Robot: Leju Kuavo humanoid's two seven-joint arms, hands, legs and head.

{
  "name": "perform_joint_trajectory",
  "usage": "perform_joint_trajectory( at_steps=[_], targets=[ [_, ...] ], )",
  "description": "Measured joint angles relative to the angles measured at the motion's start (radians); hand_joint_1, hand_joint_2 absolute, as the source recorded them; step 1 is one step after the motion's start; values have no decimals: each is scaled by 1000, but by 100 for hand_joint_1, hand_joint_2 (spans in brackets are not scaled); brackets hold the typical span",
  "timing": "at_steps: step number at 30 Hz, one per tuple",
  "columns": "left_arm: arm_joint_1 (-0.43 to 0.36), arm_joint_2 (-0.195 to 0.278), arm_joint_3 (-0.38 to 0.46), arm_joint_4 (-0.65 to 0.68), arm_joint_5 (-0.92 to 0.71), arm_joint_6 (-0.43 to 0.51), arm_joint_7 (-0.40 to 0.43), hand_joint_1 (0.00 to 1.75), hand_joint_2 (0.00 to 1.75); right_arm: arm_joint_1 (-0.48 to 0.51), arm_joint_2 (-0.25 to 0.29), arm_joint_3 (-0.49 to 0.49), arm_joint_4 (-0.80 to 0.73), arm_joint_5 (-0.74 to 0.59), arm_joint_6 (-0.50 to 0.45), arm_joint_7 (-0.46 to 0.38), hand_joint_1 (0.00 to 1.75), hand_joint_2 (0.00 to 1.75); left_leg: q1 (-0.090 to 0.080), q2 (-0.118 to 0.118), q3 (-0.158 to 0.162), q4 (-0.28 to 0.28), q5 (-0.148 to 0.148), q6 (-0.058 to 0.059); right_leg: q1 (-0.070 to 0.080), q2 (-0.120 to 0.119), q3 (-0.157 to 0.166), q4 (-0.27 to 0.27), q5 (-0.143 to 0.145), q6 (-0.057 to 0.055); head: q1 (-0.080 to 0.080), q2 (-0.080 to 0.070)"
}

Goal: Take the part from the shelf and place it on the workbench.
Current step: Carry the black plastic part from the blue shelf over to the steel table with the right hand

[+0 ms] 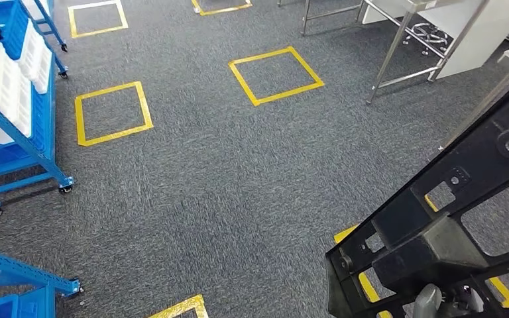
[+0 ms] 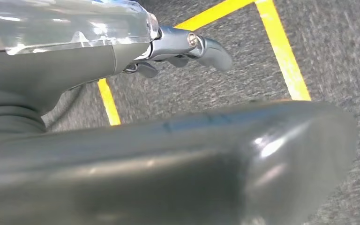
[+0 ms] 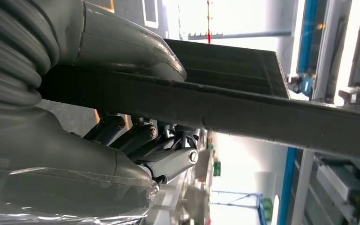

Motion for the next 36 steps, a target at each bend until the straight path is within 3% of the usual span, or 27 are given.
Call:
perform_joint_trajectory(
  at_steps=[2,4,6,8,9,10,11,13,15,17,18,20,21,22,23,24,25,26,28,30,31,32,33,34,36],
  targets=[
    [-1,0,0,1,2,1,-1,0,0,4,2,-2,0,-1,3,0,175,175,-3,23,1,-6,4,14,-5,18,-9,1,4,12,0,0],
    [-4,0,0,2,4,1,-1,0,0,7,3,-5,0,-2,3,-1,175,175,-1,50,3,-12,10,28,-2,-26,-27,31,-15,21,5,0],
    [-2,0,0,2,5,2,0,0,0,7,3,-6,0,-4,-3,-1,175,175,-3,79,2,-16,11,36,1,-98,-79,136,-71,27,10,0],
    [2,1,0,2,6,2,2,0,0,7,3,-7,0,-6,-10,1,175,175,-8,111,2,-17,8,40,-1,-125,-138,253,-116,31,11,0],
    [4,1,0,2,6,2,3,0,0,7,3,-7,0,-6,-13,2,175,175,-10,127,3,-17,7,40,-1,-128,-148,273,-114,31,11,0],
    [4,1,0,2,6,2,4,0,0,7,3,-7,0,-5,-14,3,175,175,-11,142,5,-17,4,40,0,-132,-139,256,-94,29,11,0],
    [3,1,0,2,6,2,5,0,0,8,3,-7,0,-4,-15,5,175,175,-12,155,9,-17,2,39,1,-140,-109,202,-61,25,11,0],
    [2,0,0,2,6,2,5,0,0,7,3,-7,0,-3,-14,6,175,175,-15,177,18,-16,-5,35,14,-189,-36,66,-10,9,11,0],
    [2,0,0,2,8,2,5,0,0,6,3,-7,0,-2,-13,7,175,175,-19,198,24,-17,-10,27,27,-220,-6,1,1,-5,11,0],
    [-1,0,0,2,10,1,5,0,0,8,4,-7,0,-2,-10,8,175,175,-21,220,31,-20,-14,18,27,-197,-6,-6,2,-15,11,0],
    [-3,0,0,2,11,0,5,0,0,9,4,-7,0,-1,-9,7,175,175,-21,212,34,-17,-19,13,24,-184,-3,-12,6,-19,11,0],
    [-6,1,1,2,14,-1,3,0,0,7,6,-7,0,0,-6,7,175,175,-18,160,16,36,-56,5,14,-159,6,-26,13,-30,8,0],
    [-5,1,1,2,16,-1,2,0,0,6,7,-8,0,0,-6,7,175,175,-15,125,-9,94,-86,2,12,-148,7,-28,15,-33,7,0],
    [-3,1,1,2,18,-1,2,0,0,4,8,-8,0,0,-5,7,175,175,-14,104,-42,161,-118,0,11,-133,6,-28,15,-36,6,0],
    [0,1,2,2,20,-1,2,0,0,4,8,-8,0,0,-5,7,175,175,-12,95,-73,220,-138,-2,11,-118,6,-27,15,-37,6,0],
    [2,1,2,2,21,-1,2,0,0,4,8,-8,0,0,-5,8,175,175,-11,91,-91,251,-140,-5,10,-101,6,-25,15,-37,6,0],
    [3,2,2,2,21,-1,2,0,0,5,8,-8,0,0,-5,8,175,175,-10,90,-93,245,-120,-6,9,-85,6,-22,14,-36,6,0],
    [4,2,2,2,22,-1,2,0,0,5,8,-8,0,0,-5,8,175,175,-9,86,-78,201,-84,-7,8,-68,7,-18,12,-33,6,0],
    [4,3,2,2,22,-1,2,0,0,4,8,-9,0,0,-5,8,175,175,-4,44,-27,70,-18,-6,7,-39,3,-5,6,-24,6,0],
    [4,4,2,2,22,-1,2,0,0,4,8,-9,0,0,-5,8,175,175,-2,4,-1,1,1,0,6,-16,-6,6,3,-12,6,0],
    [3,4,2,2,22,-1,2,0,0,4,8,-9,0,0,-5,8,175,175,-4,2,1,-2,-2,5,5,-5,-12,8,4,-5,6,0],
    [2,4,2,2,22,-1,2,0,0,5,8,-9,0,0,-5,8,175,175,-3,14,2,-4,1,13,3,6,-15,7,7,1,6,0],
    [1,3,2,2,22,-1,2,0,0,6,9,-9,0,0,-5,8,175,175,-3,27,3,-8,4,19,2,4,-19,10,7,7,6,0],
    [0,3,2,2,22,-1,2,0,0,7,9,-9,0,0,-5,8,175,175,-2,40,6,-12,7,27,3,-16,-26,22,-1,13,9,0],
    [1,3,2,1,22,-1,2,0,0,5,9,-9,0,1,-5,8,175,175,-1,69,7,-19,11,36,4,-82,-65,101,-47,22,17,0]
  ],
)
